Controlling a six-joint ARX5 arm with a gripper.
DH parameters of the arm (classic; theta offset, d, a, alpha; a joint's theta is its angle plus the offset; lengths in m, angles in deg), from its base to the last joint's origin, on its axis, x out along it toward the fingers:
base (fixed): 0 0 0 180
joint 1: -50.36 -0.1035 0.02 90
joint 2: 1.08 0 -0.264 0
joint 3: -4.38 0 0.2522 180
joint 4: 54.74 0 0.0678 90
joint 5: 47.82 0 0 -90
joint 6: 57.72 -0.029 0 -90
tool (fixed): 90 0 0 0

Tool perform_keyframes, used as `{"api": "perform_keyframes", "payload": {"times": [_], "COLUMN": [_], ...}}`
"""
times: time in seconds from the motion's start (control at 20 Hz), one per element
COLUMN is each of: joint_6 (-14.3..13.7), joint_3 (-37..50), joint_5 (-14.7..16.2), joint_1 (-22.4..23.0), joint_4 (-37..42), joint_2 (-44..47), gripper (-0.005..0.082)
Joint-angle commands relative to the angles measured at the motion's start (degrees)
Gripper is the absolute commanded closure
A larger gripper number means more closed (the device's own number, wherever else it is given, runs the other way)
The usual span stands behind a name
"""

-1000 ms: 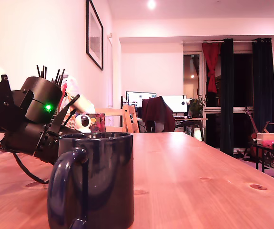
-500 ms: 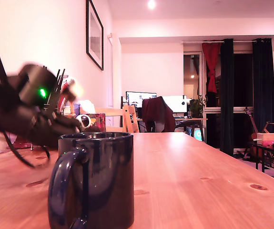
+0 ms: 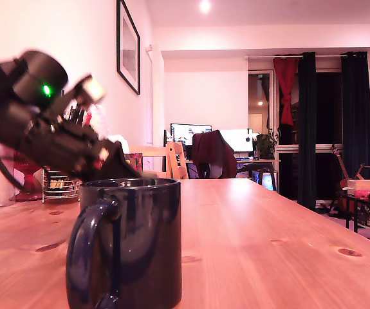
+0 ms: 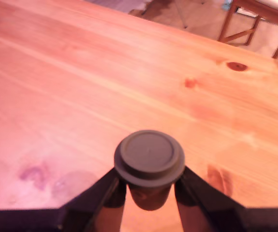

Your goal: Pick the coffee capsule and then drop it inside the coffee cup in front of you

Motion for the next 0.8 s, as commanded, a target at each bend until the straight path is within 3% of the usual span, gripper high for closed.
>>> {"api": "perform_keyframes", "payload": {"times": [0.0,0.25,0.75], "joint_6": [-0.2,0.0,3.3], "joint_3": [3.2,8.6,17.1], "joint_5": [0.1,-0.9,-1.6], "joint_1": [-0.6,-1.1,-1.4], "joint_4": [-0.1,-0.3,-1.7], "joint_2": [-2.4,-8.2,-20.8], "gripper": [0.0632,0.0632,0.0632]}}
